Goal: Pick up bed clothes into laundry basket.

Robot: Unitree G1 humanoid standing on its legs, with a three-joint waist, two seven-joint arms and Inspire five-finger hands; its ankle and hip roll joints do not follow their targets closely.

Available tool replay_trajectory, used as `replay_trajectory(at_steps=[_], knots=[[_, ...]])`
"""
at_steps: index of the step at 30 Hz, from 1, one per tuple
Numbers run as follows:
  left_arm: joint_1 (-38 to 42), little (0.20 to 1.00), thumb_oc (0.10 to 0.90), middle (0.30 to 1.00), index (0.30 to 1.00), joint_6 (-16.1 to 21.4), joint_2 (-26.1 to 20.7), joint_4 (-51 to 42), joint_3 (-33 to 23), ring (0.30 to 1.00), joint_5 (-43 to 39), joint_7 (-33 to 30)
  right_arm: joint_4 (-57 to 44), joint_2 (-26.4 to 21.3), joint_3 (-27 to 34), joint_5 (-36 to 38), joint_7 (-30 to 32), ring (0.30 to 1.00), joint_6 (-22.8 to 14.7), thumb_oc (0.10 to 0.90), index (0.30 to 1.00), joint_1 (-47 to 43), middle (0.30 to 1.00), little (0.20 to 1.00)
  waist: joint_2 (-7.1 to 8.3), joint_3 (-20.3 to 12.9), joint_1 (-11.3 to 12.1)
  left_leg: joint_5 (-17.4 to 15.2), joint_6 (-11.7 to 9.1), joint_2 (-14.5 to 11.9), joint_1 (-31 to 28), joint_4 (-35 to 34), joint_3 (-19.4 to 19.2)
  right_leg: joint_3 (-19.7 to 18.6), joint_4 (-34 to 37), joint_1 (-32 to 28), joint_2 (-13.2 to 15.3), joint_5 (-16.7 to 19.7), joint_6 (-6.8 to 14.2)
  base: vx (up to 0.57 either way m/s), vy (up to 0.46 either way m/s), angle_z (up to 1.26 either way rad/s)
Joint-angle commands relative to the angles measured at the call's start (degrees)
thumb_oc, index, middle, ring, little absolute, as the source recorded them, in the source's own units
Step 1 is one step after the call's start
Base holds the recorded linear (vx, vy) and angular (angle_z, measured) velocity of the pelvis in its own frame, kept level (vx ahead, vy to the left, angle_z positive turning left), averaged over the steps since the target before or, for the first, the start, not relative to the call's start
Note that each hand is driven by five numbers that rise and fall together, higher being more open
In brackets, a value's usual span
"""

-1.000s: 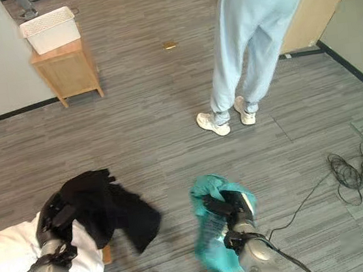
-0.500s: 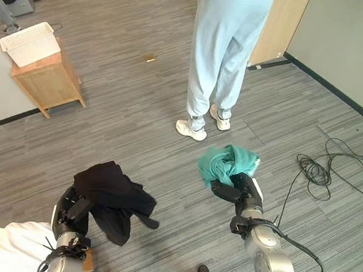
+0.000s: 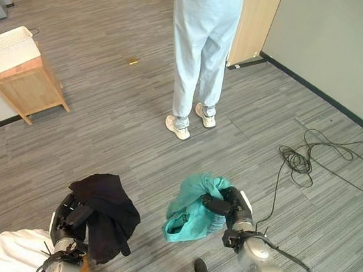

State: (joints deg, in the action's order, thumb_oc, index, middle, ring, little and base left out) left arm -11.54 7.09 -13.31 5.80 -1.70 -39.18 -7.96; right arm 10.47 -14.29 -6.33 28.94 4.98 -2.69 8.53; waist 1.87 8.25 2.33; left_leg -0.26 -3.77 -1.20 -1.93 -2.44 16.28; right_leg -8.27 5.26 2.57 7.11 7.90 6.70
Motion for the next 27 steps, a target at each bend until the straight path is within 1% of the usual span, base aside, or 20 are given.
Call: replay_trajectory(at_steps=[1,2,5,8,10,11,12,13,17,18,19,22,24,27], knots=[[3.4,0.300,0.400,0.300,0.300,5.8,-2.6,-6.9,-2.5,0.300,0.8,1.8,-7.1,-2.1,3.6,-1.3,-2.0,0.300,-5.9,0.400,0.300,-4.6,0.300,0.300,-1.17,-5.7,0.4,-0.3,2.9,2.5,1.9,-1.3,1.0,1.5,-2.2,-4.6,-4.9,-11.4,-3.0,0.03,0.035,-0.02],[10.1,0.300,0.400,0.300,0.300,-3.1,-12.0,3.5,10.3,0.300,21.5,9.9,2.0,-0.1,9.6,11.7,-3.6,0.300,-2.3,0.400,0.300,4.2,0.300,0.300,-1.71,-6.0,-4.2,1.3,3.0,3.8,1.0,-1.2,-2.8,0.0,-3.4,-5.7,-7.0,-11.6,-2.8,0.03,0.023,0.05],[9.9,0.300,0.400,0.300,0.300,-3.0,-10.8,4.6,9.6,0.300,19.1,8.9,2.1,-0.4,9.4,11.4,-3.1,0.300,-2.2,0.400,0.300,3.3,0.300,0.300,-1.57,-6.3,-3.8,1.3,3.2,4.0,0.6,-1.4,-2.6,0.0,-3.6,-6.0,-6.9,-11.9,-2.6,0.00,0.025,0.04],[9.2,0.300,0.400,0.300,0.300,-2.4,-10.1,4.0,7.8,0.300,17.0,7.7,2.8,-0.7,9.4,11.9,-2.8,0.300,-2.6,0.400,0.300,1.5,0.300,0.300,-1.64,-6.6,-2.6,1.4,3.3,4.4,0.5,-1.4,-1.8,1.0,-3.8,-6.4,-6.4,-12.3,-2.6,0.00,0.013,-0.05],[8.5,0.300,0.400,0.300,0.300,-1.0,-9.6,2.6,3.8,0.300,14.8,5.3,1.6,-2.3,9.1,9.3,-2.9,0.300,-2.9,0.400,0.300,-0.9,0.300,0.300,-1.43,-6.8,-1.0,1.5,3.2,4.7,0.6,-1.2,-0.7,2.0,-4.0,-6.8,-6.1,-12.7,-2.7,-0.01,0.001,0.02],[8.0,0.300,0.400,0.300,0.300,-0.2,-9.4,1.9,1.4,0.300,13.8,4.3,0.9,-4.3,8.5,5.6,-2.3,0.300,-3.3,0.400,0.300,-3.1,0.300,0.300,-1.08,-6.9,0.3,1.6,3.1,5.1,0.9,-0.9,0.4,3.2,-4.1,-7.2,-5.8,-12.9,-2.7,-0.03,-0.002,0.09],[7.7,0.300,0.400,0.300,0.300,0.6,-9.3,0.9,-1.0,0.300,13.5,3.0,-0.3,-5.0,8.4,4.3,-2.1,0.300,-3.4,0.400,0.300,-4.4,0.300,0.300,-0.93,-7.0,1.2,1.5,3.0,5.3,1.2,-0.5,1.1,3.8,-4.2,-7.2,-5.6,-13.0,-2.8,-0.06,-0.004,0.25],[7.7,0.300,0.400,0.300,0.300,0.5,-9.3,0.7,-1.1,0.300,13.5,3.0,-0.3,-5.1,8.3,4.2,-2.1,0.300,-3.4,0.400,0.300,-4.6,0.300,0.300,-0.99,-6.9,1.0,1.8,2.9,5.4,1.5,-0.2,1.2,3.8,-4.3,-7.0,-5.6,-12.7,-2.7,-0.06,-0.001,0.43],[4.8,0.300,0.400,0.300,0.300,2.5,-8.5,-2.4,-8.0,0.300,12.5,-0.2,-7.1,-5.7,7.1,3.1,-2.6,0.300,-4.4,0.400,0.300,-9.0,0.300,0.300,-0.21,-6.7,4.8,1.4,2.7,6.3,2.7,1.9,3.5,6.2,-4.6,-7.5,-5.2,-13.3,-2.9,-0.04,-0.006,0.35],[3.8,0.300,0.400,0.300,0.300,2.7,-8.2,-3.3,-9.3,0.300,12.4,-0.6,-8.2,-5.5,7.0,3.0,-2.8,0.300,-4.6,0.400,0.300,-9.7,0.300,0.300,-0.03,-6.7,5.5,1.2,2.7,6.6,2.8,2.3,4.0,6.7,-4.7,-7.7,-5.2,-13.4,-3.0,-0.02,0.003,0.45],[3.7,0.300,0.400,0.300,0.300,2.7,-8.2,-3.4,-9.3,0.300,12.4,-0.6,-8.3,-5.5,6.9,3.0,-2.7,0.300,-4.6,0.400,0.300,-9.7,0.300,0.300,-0.03,-6.7,5.4,1.2,2.7,6.6,2.8,2.4,4.1,6.8,-4.7,-7.7,-5.2,-13.5,-3.0,-0.01,-0.005,0.46],[1.1,0.300,0.400,0.300,0.300,4.0,-6.7,-6.5,-13.8,0.300,12.5,-2.4,-12.2,-5.1,5.7,2.9,-3.9,0.300,-4.6,0.400,0.300,-11.5,0.300,0.300,0.78,-6.7,7.7,1.0,2.8,6.9,3.0,2.8,5.4,7.9,-4.6,-8.3,-5.1,-13.6,-3.1,-0.01,-0.018,0.23],[-0.3,0.300,0.400,0.300,0.300,4.2,-5.4,-7.4,-14.8,0.300,12.9,-3.3,-14.9,-5.1,5.5,2.0,-4.5,0.300,-4.3,0.400,0.300,-11.0,0.300,0.300,1.32,-6.8,8.5,0.7,3.0,7.2,3.1,3.3,5.7,8.5,-4.4,-8.7,-5.1,-13.9,-3.1,0.01,-0.009,0.32],[-1.0,0.300,0.400,0.300,0.300,3.6,-4.5,-7.9,-13.7,0.300,12.8,-2.4,-15.5,-5.1,5.6,1.0,-4.6,0.300,-4.1,0.400,0.300,-10.2,0.300,0.300,1.46,-6.5,8.6,0.3,3.2,7.4,3.2,3.8,5.9,8.7,-4.5,-9.0,-4.9,-14.2,-3.0,0.02,0.002,0.27]])
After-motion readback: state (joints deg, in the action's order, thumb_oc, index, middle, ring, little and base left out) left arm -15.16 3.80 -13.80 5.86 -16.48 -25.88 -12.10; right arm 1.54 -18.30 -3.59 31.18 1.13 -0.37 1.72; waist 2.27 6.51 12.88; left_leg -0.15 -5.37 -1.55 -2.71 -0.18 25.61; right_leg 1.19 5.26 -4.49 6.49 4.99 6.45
